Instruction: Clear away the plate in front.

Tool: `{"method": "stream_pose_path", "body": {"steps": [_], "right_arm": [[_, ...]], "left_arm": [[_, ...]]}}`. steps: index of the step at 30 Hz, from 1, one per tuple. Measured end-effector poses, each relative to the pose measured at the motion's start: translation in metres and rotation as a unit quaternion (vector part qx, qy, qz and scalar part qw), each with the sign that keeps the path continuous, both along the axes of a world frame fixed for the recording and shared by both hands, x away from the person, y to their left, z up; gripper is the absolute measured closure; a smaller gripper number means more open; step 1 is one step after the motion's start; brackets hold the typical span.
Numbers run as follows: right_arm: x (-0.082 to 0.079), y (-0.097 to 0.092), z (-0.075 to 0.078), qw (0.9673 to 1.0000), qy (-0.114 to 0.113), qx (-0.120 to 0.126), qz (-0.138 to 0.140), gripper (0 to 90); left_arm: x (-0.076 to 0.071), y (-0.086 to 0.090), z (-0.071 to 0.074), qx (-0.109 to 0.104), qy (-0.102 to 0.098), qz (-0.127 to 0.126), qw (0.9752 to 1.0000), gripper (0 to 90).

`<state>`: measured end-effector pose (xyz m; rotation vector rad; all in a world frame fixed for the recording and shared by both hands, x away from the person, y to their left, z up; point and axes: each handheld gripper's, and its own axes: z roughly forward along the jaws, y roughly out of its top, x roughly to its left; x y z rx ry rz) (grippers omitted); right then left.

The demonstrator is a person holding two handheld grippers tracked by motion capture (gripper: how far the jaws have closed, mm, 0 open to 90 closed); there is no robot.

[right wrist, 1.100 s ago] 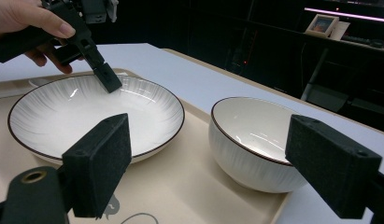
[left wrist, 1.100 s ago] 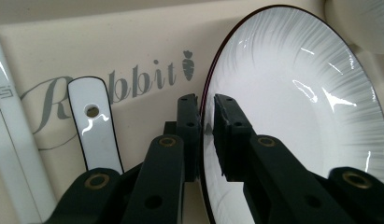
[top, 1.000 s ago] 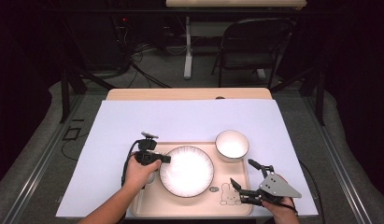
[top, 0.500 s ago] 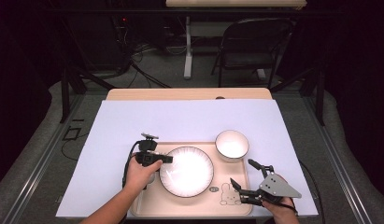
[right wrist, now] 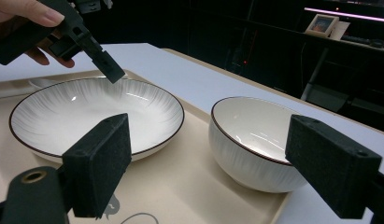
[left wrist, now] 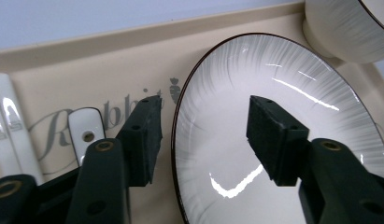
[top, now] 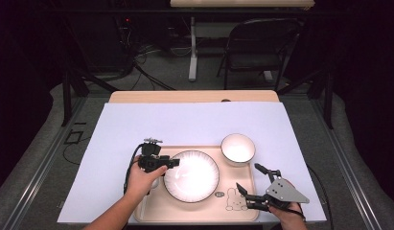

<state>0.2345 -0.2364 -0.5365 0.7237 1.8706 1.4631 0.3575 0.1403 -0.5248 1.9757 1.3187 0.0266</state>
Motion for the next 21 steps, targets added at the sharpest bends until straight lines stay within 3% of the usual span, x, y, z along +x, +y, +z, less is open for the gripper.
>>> {"method": "stream_pose_path", "body": {"steps": [5, 14, 16, 21], "right_arm": [[0.0, 0.0, 0.0, 1.0, -0.001, -0.001, 0.0, 14.0], [0.0, 0.0, 0.0, 1.0, -0.001, -0.002, -0.001, 14.0], [0.0, 0.0, 0.0, 1.0, 0.0, -0.003, -0.002, 13.9], [0.0, 0.0, 0.0, 1.0, 0.0, -0.003, -0.002, 14.0]], "left_arm": [[-0.006, 0.004, 0.006, 0.008, -0.038, -0.008, 0.9992, 40.4], [-0.024, 0.014, 0.008, -0.001, -0.092, -0.015, 0.9957, 38.9], [-0.029, 0.019, 0.009, -0.012, -0.104, -0.019, 0.9943, 38.3], [-0.038, 0.034, 0.009, -0.037, -0.113, -0.015, 0.9928, 37.9]]}}
